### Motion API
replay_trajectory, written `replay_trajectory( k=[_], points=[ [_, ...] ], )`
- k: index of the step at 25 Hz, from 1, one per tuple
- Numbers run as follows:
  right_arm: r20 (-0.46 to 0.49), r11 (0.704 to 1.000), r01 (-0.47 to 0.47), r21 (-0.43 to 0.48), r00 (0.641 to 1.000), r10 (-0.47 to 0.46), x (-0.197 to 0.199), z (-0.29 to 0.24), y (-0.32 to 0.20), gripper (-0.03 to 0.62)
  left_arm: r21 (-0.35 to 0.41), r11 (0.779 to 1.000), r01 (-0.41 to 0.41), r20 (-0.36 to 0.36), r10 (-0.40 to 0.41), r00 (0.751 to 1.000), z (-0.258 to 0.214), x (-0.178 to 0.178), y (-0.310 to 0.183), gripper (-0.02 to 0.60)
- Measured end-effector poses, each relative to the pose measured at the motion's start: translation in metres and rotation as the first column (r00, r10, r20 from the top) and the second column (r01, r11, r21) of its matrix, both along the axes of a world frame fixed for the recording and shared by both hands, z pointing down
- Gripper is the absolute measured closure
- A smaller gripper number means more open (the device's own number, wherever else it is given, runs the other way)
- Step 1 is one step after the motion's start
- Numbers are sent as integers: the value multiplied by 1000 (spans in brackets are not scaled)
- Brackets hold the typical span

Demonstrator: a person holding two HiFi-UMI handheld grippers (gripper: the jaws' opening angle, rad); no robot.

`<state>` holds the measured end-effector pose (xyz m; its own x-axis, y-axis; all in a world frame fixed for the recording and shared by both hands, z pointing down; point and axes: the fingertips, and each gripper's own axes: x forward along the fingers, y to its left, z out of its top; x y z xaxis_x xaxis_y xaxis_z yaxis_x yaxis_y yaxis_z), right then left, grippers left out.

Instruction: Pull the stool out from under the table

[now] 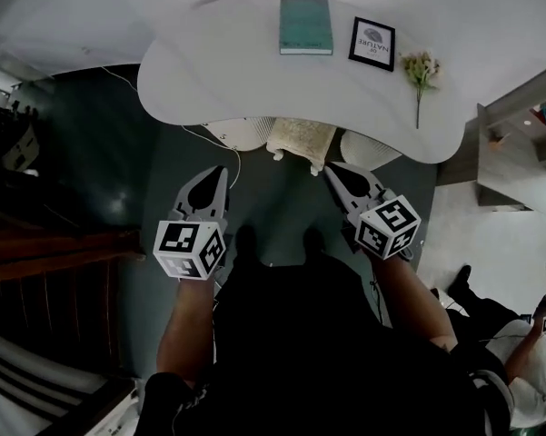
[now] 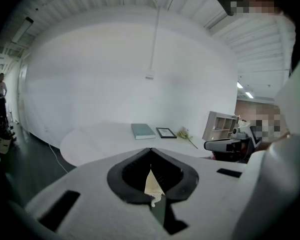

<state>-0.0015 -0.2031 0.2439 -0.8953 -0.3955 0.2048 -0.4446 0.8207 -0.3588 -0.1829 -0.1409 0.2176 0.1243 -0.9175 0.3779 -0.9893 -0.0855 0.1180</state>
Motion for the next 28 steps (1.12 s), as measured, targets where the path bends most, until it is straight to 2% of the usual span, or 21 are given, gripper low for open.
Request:
replay_trajectory(
  k=[5,7,9,12,17,23,28],
  points=[
    [-33,988,-153,-14,988,153,-25,11,5,589,-28,988,-150,-22,150,988,23,-31,-10,577],
    [-34,974,-227,-25,973,226,-41,14,8,589,-51,972,-231,34,233,972,30,-45,-9,577],
    [-43,957,-288,-40,957,286,-56,18,15,589,-79,946,-313,98,320,942,40,-58,-4,577],
    [-67,937,-346,-43,937,343,-71,21,30,589,-92,917,-387,87,395,915,55,-74,0,577],
    [-87,902,-426,-69,903,420,-58,27,65,589,-100,901,-422,15,425,905,69,-75,0,577],
    [-89,872,-477,-113,879,469,-9,48,94,589,-110,879,-464,-16,465,885,70,-25,3,577],
    [-62,869,-474,-142,881,470,24,65,107,589,-136,885,-446,-19,448,894,85,11,18,577]
  ],
)
